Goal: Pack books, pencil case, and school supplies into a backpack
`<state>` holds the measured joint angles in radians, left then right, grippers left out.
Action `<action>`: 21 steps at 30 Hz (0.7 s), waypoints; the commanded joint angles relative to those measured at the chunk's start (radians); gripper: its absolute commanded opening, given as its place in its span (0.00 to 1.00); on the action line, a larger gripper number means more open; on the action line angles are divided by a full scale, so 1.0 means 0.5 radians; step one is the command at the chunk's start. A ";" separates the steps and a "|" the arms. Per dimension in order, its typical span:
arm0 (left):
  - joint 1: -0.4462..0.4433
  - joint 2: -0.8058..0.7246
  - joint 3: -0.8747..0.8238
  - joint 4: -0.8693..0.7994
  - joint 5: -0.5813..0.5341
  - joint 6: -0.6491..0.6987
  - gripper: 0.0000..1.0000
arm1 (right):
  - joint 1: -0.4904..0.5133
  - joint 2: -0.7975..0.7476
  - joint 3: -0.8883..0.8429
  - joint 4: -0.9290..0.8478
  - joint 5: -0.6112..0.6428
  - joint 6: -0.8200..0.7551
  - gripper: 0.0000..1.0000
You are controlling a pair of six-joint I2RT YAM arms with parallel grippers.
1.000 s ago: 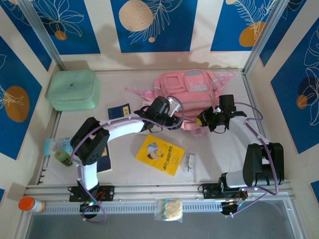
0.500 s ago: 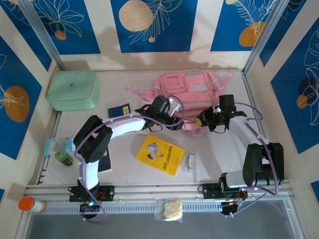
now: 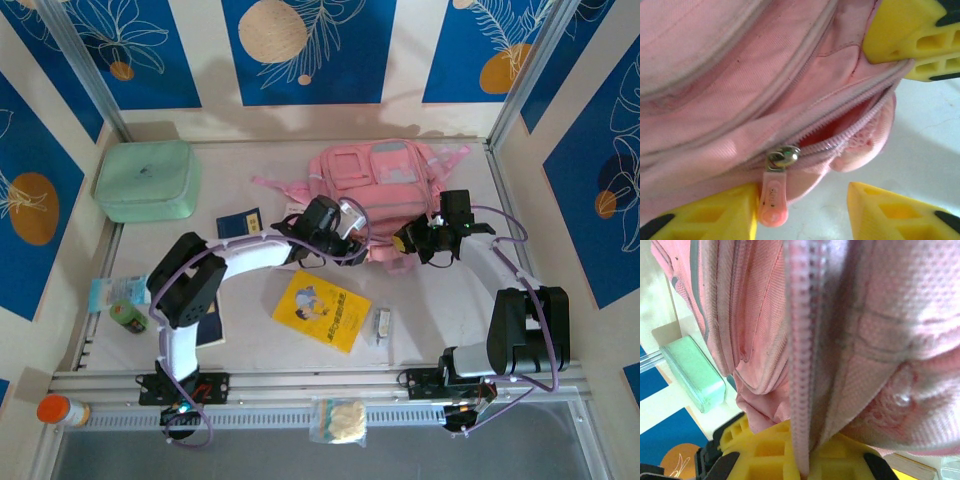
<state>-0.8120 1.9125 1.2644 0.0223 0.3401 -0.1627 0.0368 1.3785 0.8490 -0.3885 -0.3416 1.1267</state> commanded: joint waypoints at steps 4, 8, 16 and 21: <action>-0.030 -0.053 0.029 0.040 -0.113 0.011 0.38 | 0.000 0.006 0.064 0.061 -0.142 0.015 0.00; -0.030 0.004 0.075 0.047 -0.128 -0.017 0.34 | 0.003 -0.003 0.058 0.068 -0.137 0.024 0.00; -0.025 0.035 0.106 0.029 -0.276 -0.044 0.21 | 0.009 -0.010 0.081 0.030 -0.131 -0.005 0.00; -0.016 0.032 0.092 -0.031 -0.353 -0.040 0.13 | -0.015 -0.027 0.104 -0.017 -0.146 -0.042 0.00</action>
<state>-0.8219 1.9217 1.2881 0.0364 0.2211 -0.1841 0.0364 1.3804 0.8513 -0.3843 -0.3485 1.1275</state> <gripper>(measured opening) 0.136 0.053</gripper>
